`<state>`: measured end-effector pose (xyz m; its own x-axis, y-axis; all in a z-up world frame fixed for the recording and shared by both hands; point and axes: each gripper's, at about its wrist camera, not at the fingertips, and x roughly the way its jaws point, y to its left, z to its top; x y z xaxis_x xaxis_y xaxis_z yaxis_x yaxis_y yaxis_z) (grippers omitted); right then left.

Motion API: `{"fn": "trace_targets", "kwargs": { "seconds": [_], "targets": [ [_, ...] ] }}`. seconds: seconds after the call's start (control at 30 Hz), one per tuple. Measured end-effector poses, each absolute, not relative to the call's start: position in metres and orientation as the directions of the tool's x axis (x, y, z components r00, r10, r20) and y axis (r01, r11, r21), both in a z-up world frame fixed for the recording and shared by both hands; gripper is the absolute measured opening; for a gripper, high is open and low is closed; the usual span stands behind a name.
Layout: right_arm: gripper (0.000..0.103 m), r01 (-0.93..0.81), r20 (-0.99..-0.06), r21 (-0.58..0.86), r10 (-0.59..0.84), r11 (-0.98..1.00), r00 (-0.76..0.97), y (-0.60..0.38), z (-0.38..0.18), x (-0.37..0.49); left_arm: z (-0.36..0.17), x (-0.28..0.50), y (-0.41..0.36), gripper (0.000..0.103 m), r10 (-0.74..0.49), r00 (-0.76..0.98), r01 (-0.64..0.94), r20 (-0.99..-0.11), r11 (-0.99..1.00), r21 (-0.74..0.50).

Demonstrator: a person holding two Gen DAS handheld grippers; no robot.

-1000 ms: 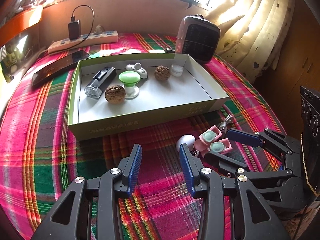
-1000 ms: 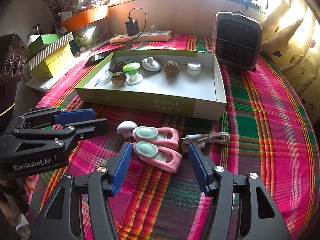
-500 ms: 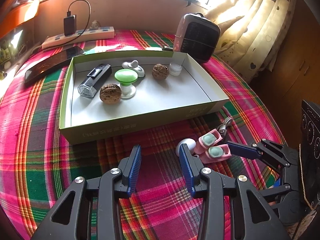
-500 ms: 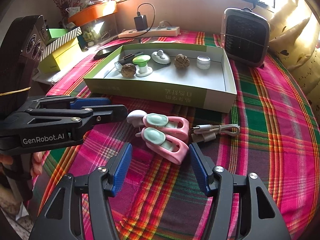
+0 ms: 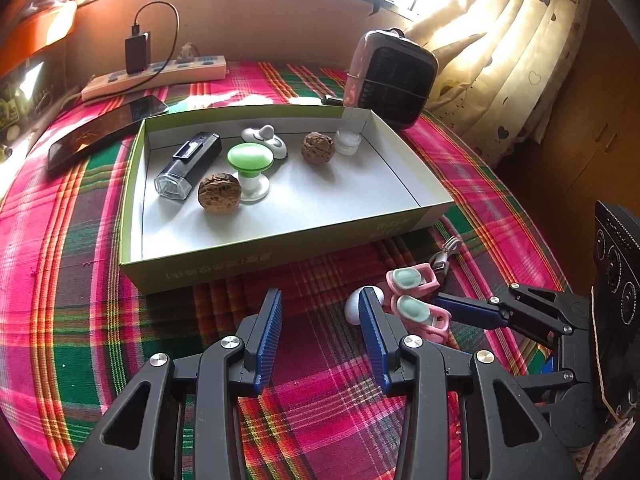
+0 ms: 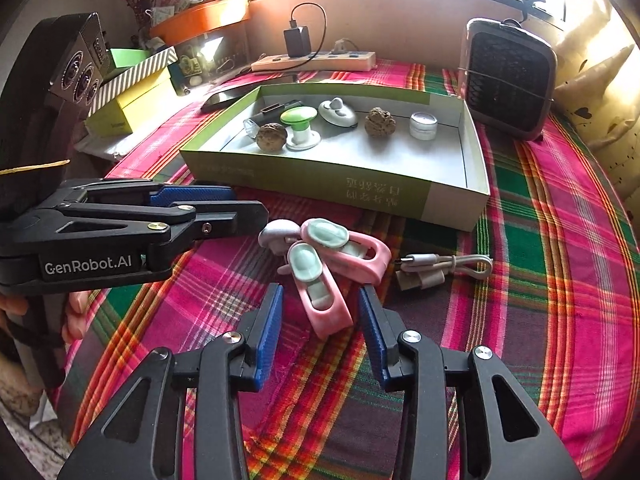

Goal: Organize objects
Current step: 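Grasp the white egg with the left tool while the right tool grasps a pink clip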

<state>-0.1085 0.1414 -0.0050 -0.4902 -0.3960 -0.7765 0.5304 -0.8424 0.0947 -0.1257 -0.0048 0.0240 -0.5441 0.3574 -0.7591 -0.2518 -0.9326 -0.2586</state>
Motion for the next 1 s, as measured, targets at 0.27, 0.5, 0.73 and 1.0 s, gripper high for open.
{"fn": "trace_targets", "kwargs": {
  "seconds": [0.27, 0.5, 0.73, 1.0],
  "targets": [
    [0.018, 0.519, -0.773, 0.07, -0.375, -0.852, -0.511, 0.147, -0.006, -0.108, 0.024, -0.126, 0.002, 0.038, 0.375, -0.534, -0.271, -0.758, -0.925, -0.267],
    [0.018, 0.461, -0.765, 0.059, -0.337, -0.886, -0.548, 0.162, -0.004, -0.112, 0.022, -0.127, 0.013, 0.038, 0.384, -0.517, -0.296, -0.765, -0.919, -0.26],
    [0.018, 0.431, -0.759, 0.068, -0.327, -0.9, -0.562, 0.174, -0.001, -0.112, 0.018, -0.129, 0.027, 0.038, 0.392, -0.494, -0.323, -0.776, -0.912, -0.255],
    [0.018, 0.437, -0.76, 0.085, -0.342, -0.895, -0.553, 0.175, -0.002, -0.112, 0.016, -0.132, 0.032, 0.038, 0.37, -0.499, -0.317, -0.783, -0.92, -0.232]
  ]
}}
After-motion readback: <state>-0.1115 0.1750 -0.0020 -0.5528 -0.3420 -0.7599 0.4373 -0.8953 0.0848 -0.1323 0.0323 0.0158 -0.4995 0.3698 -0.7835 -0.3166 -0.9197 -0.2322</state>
